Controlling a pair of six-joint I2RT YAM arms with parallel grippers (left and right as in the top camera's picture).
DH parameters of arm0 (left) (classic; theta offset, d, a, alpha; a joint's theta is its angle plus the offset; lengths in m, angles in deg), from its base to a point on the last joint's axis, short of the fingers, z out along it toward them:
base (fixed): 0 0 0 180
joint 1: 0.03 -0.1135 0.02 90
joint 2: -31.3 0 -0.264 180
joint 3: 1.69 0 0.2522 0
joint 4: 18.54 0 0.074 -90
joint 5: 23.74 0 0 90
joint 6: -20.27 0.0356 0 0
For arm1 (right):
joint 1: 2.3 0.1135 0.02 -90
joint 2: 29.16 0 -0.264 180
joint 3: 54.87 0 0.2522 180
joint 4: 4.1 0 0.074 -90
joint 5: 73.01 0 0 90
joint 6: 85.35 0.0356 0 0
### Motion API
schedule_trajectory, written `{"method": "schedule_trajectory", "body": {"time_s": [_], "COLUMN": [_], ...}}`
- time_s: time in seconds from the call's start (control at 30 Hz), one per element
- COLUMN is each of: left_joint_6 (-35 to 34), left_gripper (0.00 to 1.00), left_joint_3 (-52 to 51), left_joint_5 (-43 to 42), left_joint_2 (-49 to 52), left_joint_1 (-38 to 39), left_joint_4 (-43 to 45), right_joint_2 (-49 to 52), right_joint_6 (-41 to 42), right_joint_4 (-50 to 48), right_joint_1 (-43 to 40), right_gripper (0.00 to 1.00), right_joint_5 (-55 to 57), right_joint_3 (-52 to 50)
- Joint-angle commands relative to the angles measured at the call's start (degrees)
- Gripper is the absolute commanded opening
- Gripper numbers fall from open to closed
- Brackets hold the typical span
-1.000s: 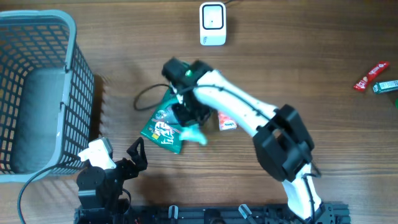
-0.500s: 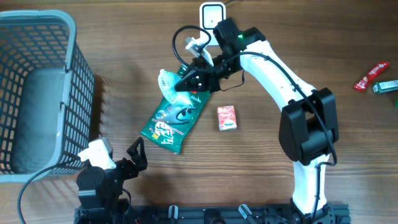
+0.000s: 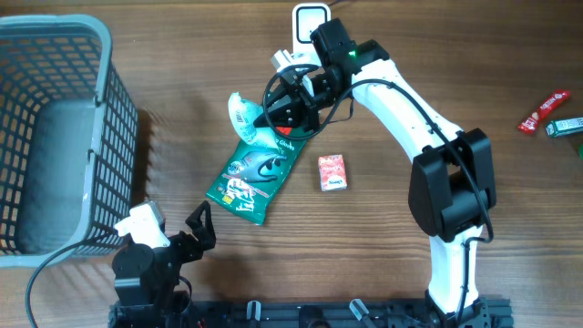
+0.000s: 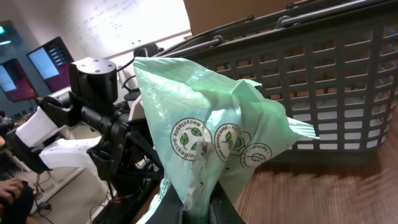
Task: Scan the item barcode
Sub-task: 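Hold the tissue pack with the right gripper up to the scanner, then carry the tissue pack to the right and release it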
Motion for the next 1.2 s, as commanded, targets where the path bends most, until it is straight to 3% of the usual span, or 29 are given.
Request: {"method": "schedule_trajectory", "body": {"time_s": [0.0,0.07,0.1,0.13,0.17,0.23,0.37,0.43,0.6,0.83,1.17], "left_joint_6": [-0.5,-0.5,-0.5,-0.5,-0.5,-0.5,-0.5,-0.5,-0.5,-0.5,-0.5], "left_gripper": [1.00,1.00,1.00,1.00,1.00,1.00,1.00,1.00,1.00,1.00,1.00], "left_joint_3": [-0.2,-0.2,-0.2,-0.2,-0.2,-0.2,-0.2,-0.2,-0.2,-0.2,-0.2], "left_joint_5": [-0.5,-0.5,-0.5,-0.5,-0.5,-0.5,-0.5,-0.5,-0.5,-0.5,-0.5], "left_joint_2": [-0.4,-0.4,-0.4,-0.4,-0.4,-0.4,-0.4,-0.4,-0.4,-0.4,-0.4], "left_joint_1": [0.3,0.3,0.3,0.3,0.3,0.3,0.3,0.3,0.3,0.3,0.3], "left_joint_4": [0.1,0.1,0.1,0.1,0.1,0.1,0.1,0.1,0.1,0.1,0.1], "right_joint_2": [-0.3,-0.3,-0.3,-0.3,-0.3,-0.4,-0.4,-0.4,2.4,17.5,18.2], "right_joint_6": [-0.8,1.7,15.1,36.4,61.9,68.8,68.4,66.9,67.2,67.3,68.5], "right_joint_4": [-1.0,-5.2,-9.8,-15.7,-19.1,-16.6,-15.7,-16.0,-19.3,-14.4,-1.9], "right_joint_1": [0.5,0.5,0.4,0.4,0.4,0.1,0.0,-1.2,-5.2,-5.4,-5.6], "right_gripper": [0.04,0.04,0.04,0.04,0.04,0.04,0.04,0.04,0.04,0.04,0.04], "right_joint_5": [-3.2,1.5,8.3,20.0,45.4,56.6,80.6,85.5,86.2,86.2,88.8], "right_joint_3": [0.3,0.3,0.3,0.3,0.4,2.3,2.4,3.8,10.7,28.1,33.5]}}
